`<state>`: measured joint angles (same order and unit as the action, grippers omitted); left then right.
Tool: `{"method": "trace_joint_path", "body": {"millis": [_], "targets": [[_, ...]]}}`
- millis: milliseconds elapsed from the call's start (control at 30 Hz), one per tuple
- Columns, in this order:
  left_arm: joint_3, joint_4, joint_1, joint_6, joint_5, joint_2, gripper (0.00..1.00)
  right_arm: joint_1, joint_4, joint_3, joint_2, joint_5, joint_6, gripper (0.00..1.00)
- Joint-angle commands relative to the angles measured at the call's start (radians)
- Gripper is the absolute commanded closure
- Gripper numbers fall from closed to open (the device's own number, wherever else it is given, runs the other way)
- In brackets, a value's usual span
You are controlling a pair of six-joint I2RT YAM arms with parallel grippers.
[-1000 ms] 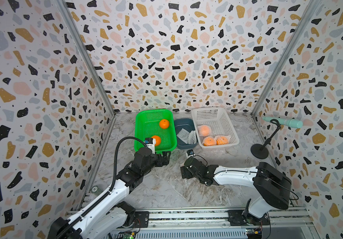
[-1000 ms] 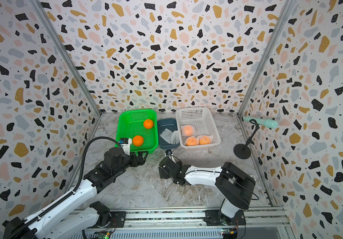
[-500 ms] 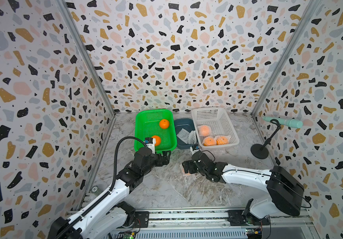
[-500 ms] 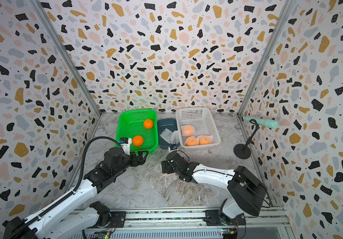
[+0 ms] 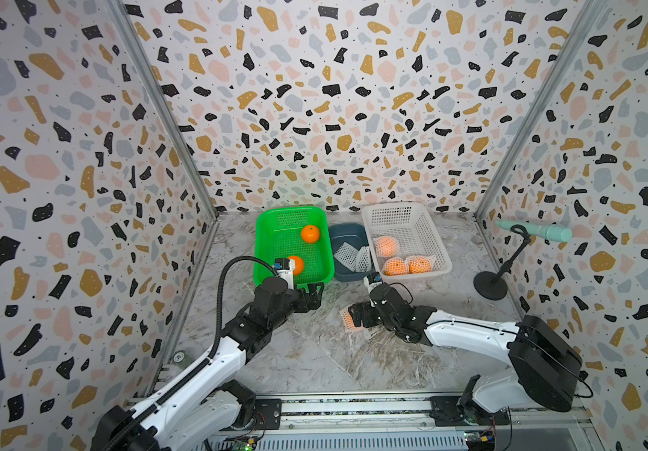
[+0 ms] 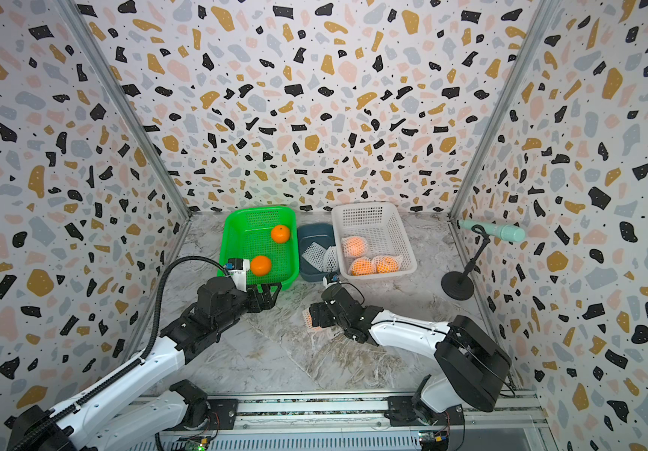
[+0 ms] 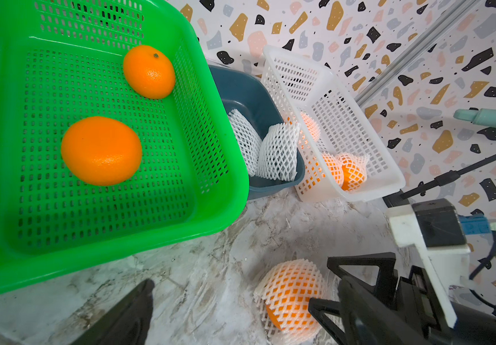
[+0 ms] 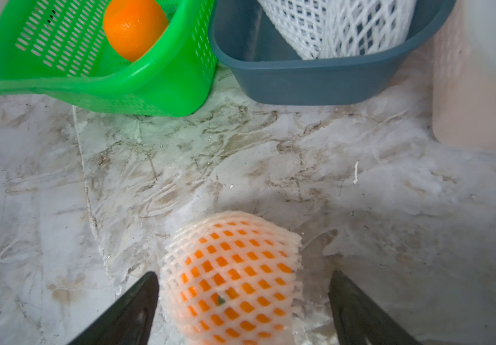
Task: Remove foam nets from oranges
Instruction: Place the orange at the center of the board, then remove the foam net from the orange.
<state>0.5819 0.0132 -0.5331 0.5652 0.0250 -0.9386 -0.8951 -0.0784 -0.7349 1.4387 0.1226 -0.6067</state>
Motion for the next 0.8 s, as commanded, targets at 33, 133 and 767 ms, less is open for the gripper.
{"method": "trace_joint_path", "body": {"millis": [33,133,767], "targets": [[-0.008,-0.05,-0.002,0.015,-0.007,0.002,0.03,0.028,-0.042,0.029,-0.06,-0.08,0.038,0.11],[-0.02,-0.095,-0.003,0.024,0.031,0.006,0.03,0.053,-0.052,0.044,-0.09,-0.137,0.061,0.11],[-0.165,-0.235,-0.008,0.034,0.168,0.046,0.03,0.206,-0.166,0.158,-0.183,-0.39,0.087,0.26]]}}
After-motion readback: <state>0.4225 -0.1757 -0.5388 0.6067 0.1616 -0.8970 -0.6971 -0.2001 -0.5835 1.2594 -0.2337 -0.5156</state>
